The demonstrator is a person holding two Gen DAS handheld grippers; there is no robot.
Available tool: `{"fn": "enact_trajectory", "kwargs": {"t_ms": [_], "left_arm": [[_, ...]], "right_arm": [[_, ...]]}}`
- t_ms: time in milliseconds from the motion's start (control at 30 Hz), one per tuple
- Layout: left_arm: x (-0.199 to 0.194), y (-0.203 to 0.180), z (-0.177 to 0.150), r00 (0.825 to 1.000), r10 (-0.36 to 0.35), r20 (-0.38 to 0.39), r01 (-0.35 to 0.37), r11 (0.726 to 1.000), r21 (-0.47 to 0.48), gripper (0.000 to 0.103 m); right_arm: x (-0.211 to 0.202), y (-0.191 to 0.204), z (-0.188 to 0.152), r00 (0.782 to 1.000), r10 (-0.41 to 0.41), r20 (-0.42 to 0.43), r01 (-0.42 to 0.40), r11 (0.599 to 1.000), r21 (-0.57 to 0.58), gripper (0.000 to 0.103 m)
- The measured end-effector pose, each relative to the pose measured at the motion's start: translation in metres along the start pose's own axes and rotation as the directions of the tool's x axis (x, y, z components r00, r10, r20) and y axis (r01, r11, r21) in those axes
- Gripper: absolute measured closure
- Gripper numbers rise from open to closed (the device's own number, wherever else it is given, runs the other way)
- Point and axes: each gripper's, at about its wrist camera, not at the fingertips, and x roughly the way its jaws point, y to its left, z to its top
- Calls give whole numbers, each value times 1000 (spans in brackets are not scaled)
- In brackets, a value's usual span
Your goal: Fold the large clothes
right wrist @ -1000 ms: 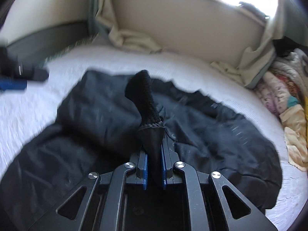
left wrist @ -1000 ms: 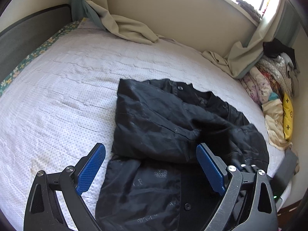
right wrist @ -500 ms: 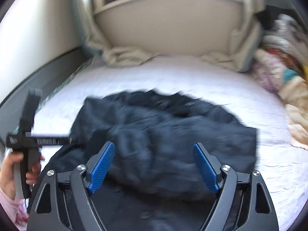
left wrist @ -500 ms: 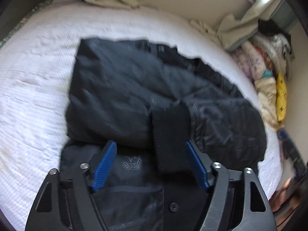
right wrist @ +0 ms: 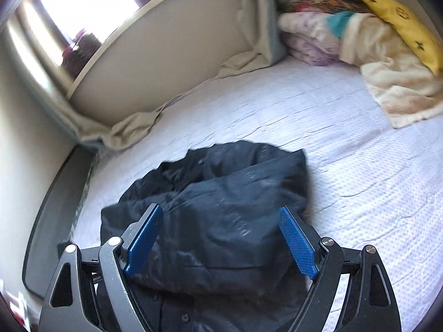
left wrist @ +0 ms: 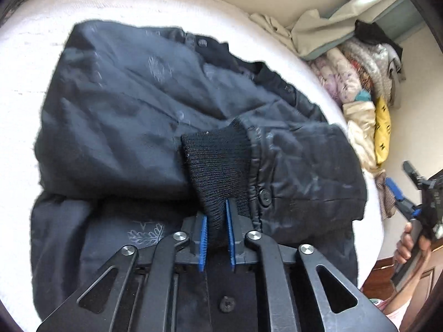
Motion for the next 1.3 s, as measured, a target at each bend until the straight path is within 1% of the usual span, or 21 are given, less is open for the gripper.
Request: {"fn": "enact_trajectory", "kwargs": {"t_ms": [67, 133, 233, 300, 400, 500, 567, 667, 733, 800, 833, 867, 933, 967, 1000, 1033, 1100, 1167, 1200, 1267, 1300], "left_arm": [[-19, -2, 2, 999, 14, 32, -14, 1000, 0, 91], [-37, -2, 2, 997, 49, 63, -49, 999, 3, 91], [-59, -1, -2, 981, 143, 127, -147, 989, 23, 91], [-65, 6, -3, 974, 179, 140, -182, 983, 11, 91], [-55, 24, 0, 974, 203, 101, -201, 979, -30, 91], [-34, 37, -2, 968, 250, 35, -248, 967, -55, 91], [-19, 45, -4, 966, 259, -7, -259, 964, -68, 90], [-11, 44, -5, 962, 274, -18, -274, 960, -64, 89], [-16, 39, -3, 961, 277, -10, -277, 959, -65, 87], [-29, 37, -3, 965, 263, 20, -261, 962, -78, 85], [-38, 35, -1, 962, 268, 51, -264, 961, -81, 84], [-45, 32, -2, 956, 282, 78, -276, 958, -79, 82], [-60, 22, 0, 929, 329, 167, -325, 944, -54, 81], [-63, 18, 0, 923, 331, 194, -330, 943, -40, 79], [-64, 13, 0, 926, 314, 211, -317, 948, -22, 79], [-60, 9, 2, 934, 287, 211, -292, 956, -4, 79], [-48, 1, 2, 953, 238, 188, -250, 967, 41, 79], [-32, -3, 3, 951, 260, 169, -277, 958, 80, 79], [-21, -3, 4, 945, 291, 150, -307, 947, 98, 79], [-5, 2, 5, 941, 316, 119, -328, 939, 104, 79], [2, 4, 6, 941, 323, 104, -333, 938, 101, 78]], "right_arm": [[-6, -9, 4, 1000, -23, 21, 23, 1000, 17, 18], [-10, -15, 7, 999, -40, 35, 38, 999, 33, 18], [-15, -23, 10, 997, -65, 44, 63, 997, 50, 18], [-13, -25, 9, 996, -78, 32, 76, 996, 45, 18], [-4, -22, 6, 996, -87, 2, 87, 996, 32, 18], [4, -17, 2, 994, -102, -29, 103, 995, 7, 18], [10, -12, -1, 992, -116, -48, 115, 993, -20, 18], [19, -8, -6, 988, -133, -78, 129, 990, -50, 18], [25, -7, -8, 986, -131, -106, 125, 990, -63, 18], [28, -6, -9, 984, -134, -114, 126, 989, -76, 18], [27, -4, -9, 984, -151, -99, 142, 986, -90, 18], [26, -1, -8, 982, -171, -76, 163, 981, -106, 18], [21, 7, -8, 980, -199, 0, 197, 968, -159, 18], [20, 12, -8, 979, -202, 26, 203, 962, -183, 18], [21, 17, -8, 979, -200, 38, 203, 956, -210, 18], [23, 22, -8, 981, -192, 38, 196, 954, -228, 20], [31, 33, -10, 990, -139, -5, 133, 956, -263, 28], [43, 42, -14, 990, -133, -43, 114, 947, -300, 47], [50, 45, -18, 988, -145, -59, 119, 940, -320, 51], [68, 44, -25, 979, -174, -103, 130, 932, -339, 68], [75, 42, -29, 975, -184, -121, 134, 932, -336, 69]]}}
